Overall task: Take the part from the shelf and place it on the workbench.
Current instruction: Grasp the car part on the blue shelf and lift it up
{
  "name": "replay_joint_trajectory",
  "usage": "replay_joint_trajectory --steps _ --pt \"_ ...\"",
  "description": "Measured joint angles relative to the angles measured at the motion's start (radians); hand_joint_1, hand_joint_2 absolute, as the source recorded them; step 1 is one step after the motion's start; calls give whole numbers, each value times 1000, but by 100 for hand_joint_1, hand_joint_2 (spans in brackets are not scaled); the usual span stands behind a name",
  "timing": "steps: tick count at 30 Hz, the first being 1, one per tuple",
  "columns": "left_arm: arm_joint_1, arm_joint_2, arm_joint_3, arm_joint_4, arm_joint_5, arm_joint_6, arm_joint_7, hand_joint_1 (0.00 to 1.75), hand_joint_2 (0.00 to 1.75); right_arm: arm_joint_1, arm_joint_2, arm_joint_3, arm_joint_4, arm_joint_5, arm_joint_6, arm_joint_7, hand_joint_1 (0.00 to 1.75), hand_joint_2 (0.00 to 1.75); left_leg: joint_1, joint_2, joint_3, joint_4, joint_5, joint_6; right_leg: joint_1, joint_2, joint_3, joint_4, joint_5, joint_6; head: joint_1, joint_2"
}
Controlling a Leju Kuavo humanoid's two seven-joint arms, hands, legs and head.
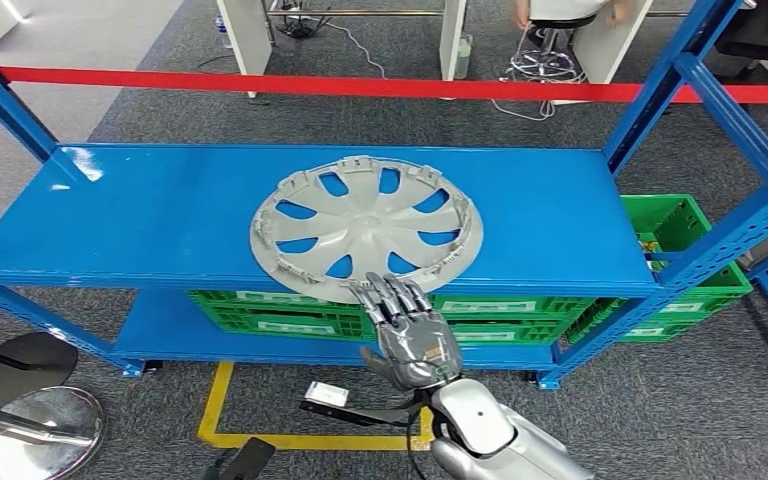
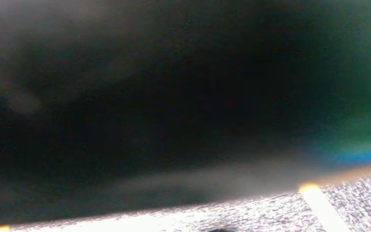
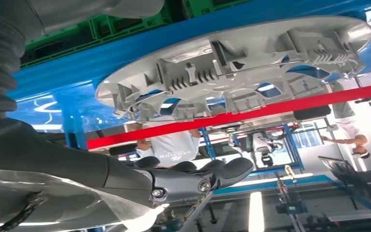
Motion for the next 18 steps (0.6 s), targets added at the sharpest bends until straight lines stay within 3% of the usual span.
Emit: replay_joint_trajectory --steps 13,18 --pt "-1 0 -8 0 -23 7 24 0 0 -1 5 -4 16 -13 -7 -4 0 175 0 0 0 0 0 0 0 0 0 0 0 0 0 0" --pt "0 0 -8 0 -23 8 39 0 0 12 5 -33 -51 -25 -8 -12 0 175 0 0 0 0 0 0 0 0 0 0 0 0 0 0"
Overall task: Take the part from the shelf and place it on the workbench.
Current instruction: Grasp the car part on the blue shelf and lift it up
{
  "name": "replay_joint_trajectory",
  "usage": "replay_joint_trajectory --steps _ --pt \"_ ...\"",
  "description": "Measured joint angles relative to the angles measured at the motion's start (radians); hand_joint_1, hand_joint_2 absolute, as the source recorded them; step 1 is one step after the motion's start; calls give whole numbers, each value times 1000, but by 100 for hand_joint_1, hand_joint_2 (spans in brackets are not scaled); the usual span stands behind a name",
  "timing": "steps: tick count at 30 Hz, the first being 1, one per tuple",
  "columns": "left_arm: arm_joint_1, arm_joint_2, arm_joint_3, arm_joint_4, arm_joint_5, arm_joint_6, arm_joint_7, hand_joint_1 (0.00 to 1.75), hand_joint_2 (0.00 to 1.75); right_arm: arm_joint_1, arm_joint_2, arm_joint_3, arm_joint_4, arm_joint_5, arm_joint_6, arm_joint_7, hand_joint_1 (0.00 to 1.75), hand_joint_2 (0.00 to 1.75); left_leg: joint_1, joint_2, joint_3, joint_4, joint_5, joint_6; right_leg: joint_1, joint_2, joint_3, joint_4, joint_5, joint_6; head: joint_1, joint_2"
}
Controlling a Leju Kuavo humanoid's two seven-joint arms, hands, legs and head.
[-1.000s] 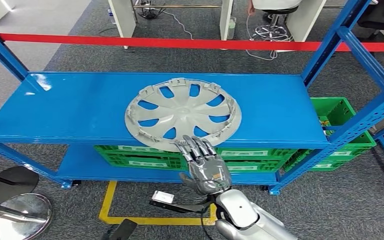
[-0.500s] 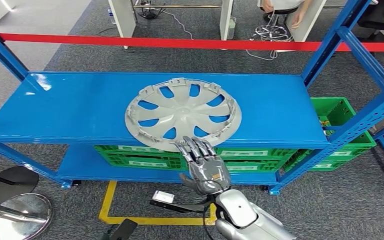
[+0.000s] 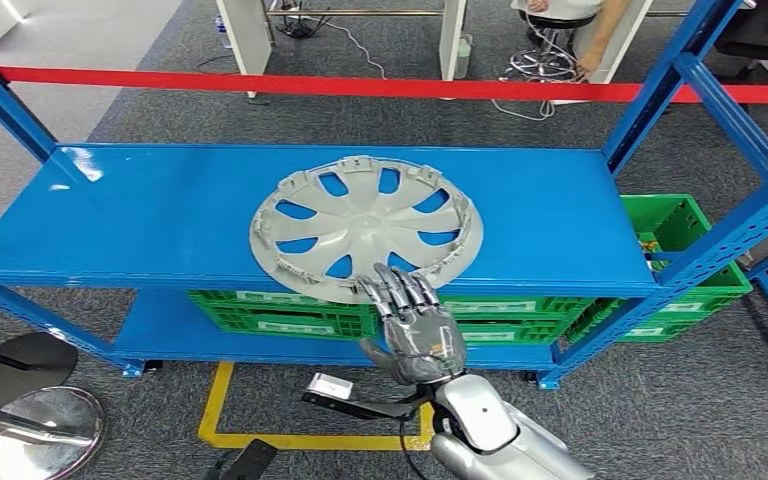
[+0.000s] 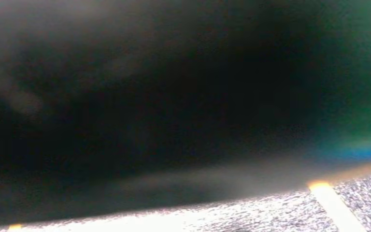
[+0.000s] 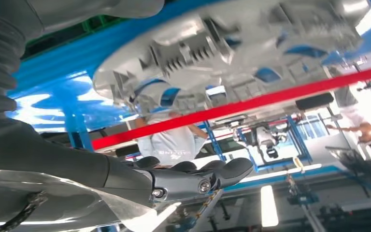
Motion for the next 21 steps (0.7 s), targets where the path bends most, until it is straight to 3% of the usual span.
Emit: replay_joint_trajectory --steps 21 --pt "4 0 1 0 11 1 -5 0 0 66 -16 -46 -159 -66 2 -22 0 175 0 0 0 0 0 0 0 0 0 0 0 0 0 0"
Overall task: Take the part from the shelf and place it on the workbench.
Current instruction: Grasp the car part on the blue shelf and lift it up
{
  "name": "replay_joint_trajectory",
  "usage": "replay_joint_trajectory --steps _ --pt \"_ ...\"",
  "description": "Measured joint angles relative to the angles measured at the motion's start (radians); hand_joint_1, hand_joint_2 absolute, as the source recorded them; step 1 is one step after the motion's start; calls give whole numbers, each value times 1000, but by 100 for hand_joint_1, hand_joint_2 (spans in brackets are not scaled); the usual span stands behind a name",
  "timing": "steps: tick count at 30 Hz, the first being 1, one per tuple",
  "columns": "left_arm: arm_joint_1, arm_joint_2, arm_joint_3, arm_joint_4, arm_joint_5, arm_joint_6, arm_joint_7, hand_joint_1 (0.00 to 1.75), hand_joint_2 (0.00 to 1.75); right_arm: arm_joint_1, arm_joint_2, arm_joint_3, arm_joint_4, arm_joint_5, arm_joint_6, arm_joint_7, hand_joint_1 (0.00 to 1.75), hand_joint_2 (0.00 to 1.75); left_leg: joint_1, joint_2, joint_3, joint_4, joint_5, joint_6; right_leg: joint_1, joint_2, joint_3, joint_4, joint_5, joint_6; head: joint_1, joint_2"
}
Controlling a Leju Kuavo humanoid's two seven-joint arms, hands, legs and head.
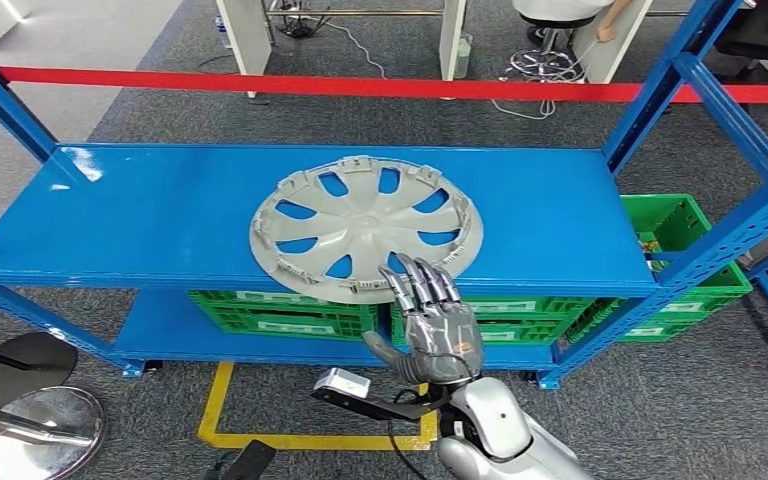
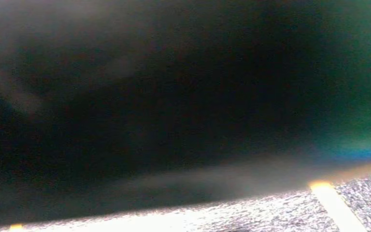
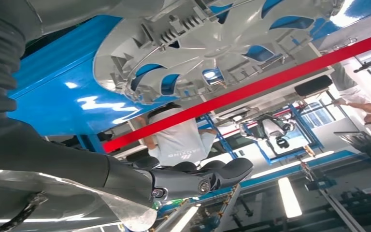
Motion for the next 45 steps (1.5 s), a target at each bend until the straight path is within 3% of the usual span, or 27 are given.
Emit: replay_joint_trajectory --steps 45 --pt "0 2 1 0 -10 18 -1 0 0 27 -25 0 -78 -27 35 -1 0 175 -3 0 -1 5 -2 3 -2 0 0 -2 2 3 0 0"
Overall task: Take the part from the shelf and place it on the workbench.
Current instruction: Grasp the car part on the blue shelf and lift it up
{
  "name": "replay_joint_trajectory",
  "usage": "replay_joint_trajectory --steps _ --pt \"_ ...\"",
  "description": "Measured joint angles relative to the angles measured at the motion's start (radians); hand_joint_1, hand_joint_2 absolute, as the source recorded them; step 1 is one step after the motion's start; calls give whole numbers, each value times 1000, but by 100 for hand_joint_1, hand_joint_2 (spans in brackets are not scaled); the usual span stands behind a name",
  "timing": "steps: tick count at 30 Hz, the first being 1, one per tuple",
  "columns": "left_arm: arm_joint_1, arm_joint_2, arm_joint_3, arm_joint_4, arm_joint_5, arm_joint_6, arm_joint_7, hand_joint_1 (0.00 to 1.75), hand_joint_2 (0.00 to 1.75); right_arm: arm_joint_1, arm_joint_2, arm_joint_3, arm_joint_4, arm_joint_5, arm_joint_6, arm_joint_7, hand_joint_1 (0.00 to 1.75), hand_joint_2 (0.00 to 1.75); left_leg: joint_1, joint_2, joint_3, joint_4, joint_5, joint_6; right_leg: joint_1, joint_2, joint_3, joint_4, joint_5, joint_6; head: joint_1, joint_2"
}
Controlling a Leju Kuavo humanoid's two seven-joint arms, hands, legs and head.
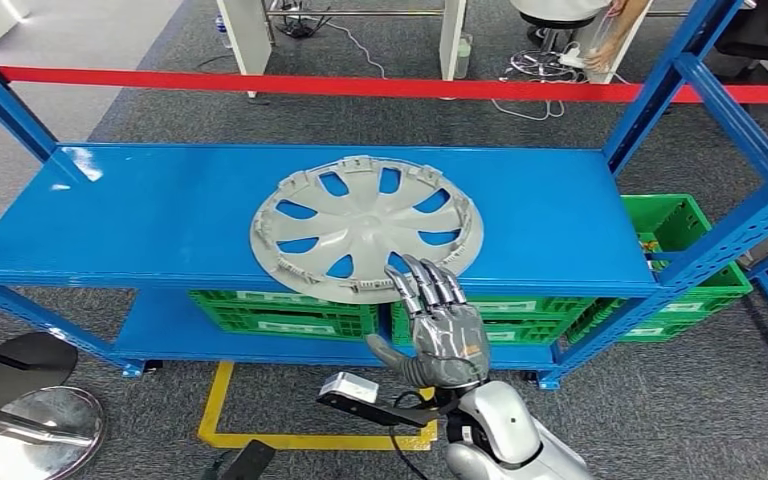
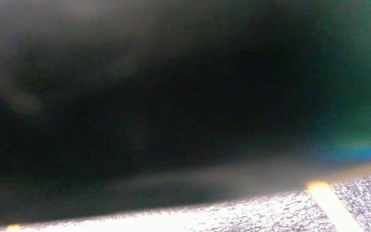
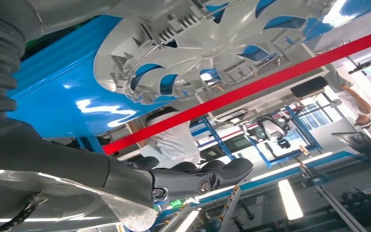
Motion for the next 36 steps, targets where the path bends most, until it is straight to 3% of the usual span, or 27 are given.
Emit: replay_joint_trajectory --steps 3,6,8,10,11,12,13,15,17,19,26,31,36 --pt "0 2 0 0 0 0 0 0 0 0 0 0 0 0 0 0 0 175 -2 0 -2 1 -2 5 -2 -1 0 -2 2 5 0 0" --pt "0 2 0 0 -1 1 -1 0 0 -1 0 0 -4 0 0 0 0 175 3 -2 4 -13 5 17 -3 5 -4 4 -6 14 0 0" --pt "-2 1 0 0 -2 1 -2 0 0 -1 -1 0 -5 0 0 0 0 175 8 -4 10 -22 9 25 -3 22 -48 86 -49 17 3 0" --pt "-3 0 0 0 -3 1 -2 0 0 2 -2 0 -5 0 0 0 0 175 8 -8 10 -22 7 28 -5 34 -131 235 -104 19 5 0" --pt "-2 0 1 0 -4 1 -2 0 0 4 -3 0 -5 0 1 0 0 175 8 -10 12 -22 6 28 -5 35 -165 288 -113 20 5 0" --pt "-2 0 1 0 -4 1 -2 0 0 6 -4 0 -5 0 1 0 0 175 8 -13 14 -21 3 27 -6 35 -182 304 -101 20 5 0" --pt "-1 0 1 0 -4 1 -1 0 0 6 -4 0 -5 0 1 0 0 175 8 -16 19 -21 0 25 -6 36 -178 276 -67 20 5 0" --pt "-1 -1 1 0 -4 2 -1 0 0 6 -5 0 -5 1 1 0 0 175 8 -23 31 -20 -11 18 -7 38 -129 148 19 16 5 0" --pt "-2 -1 1 0 -4 4 -1 0 0 5 -5 0 -6 1 1 0 0 175 5 -26 32 -13 -20 9 -7 43 -85 51 55 9 4 0" --pt "-3 0 1 0 -6 5 0 0 0 5 -5 0 -6 1 2 1 0 175 3 -27 24 -5 -22 5 -7 47 -75 28 50 7 1 0" --pt "-4 1 2 0 -9 7 1 0 0 6 -6 0 -8 2 2 3 0 175 7 -26 24 -11 -21 5 0 48 -75 25 41 -2 -1 0" --pt "-3 1 2 0 -10 8 1 0 0 6 -6 0 -11 2 5 4 0 175 11 -26 24 -13 -22 -8 4 47 -74 26 41 -4 -1 0" --pt "-3 0 2 0 -7 9 -2 0 0 6 -6 0 -14 3 5 5 0 175 11 -26 24 -12 -21 -11 2 46 -73 26 43 -6 0 0"
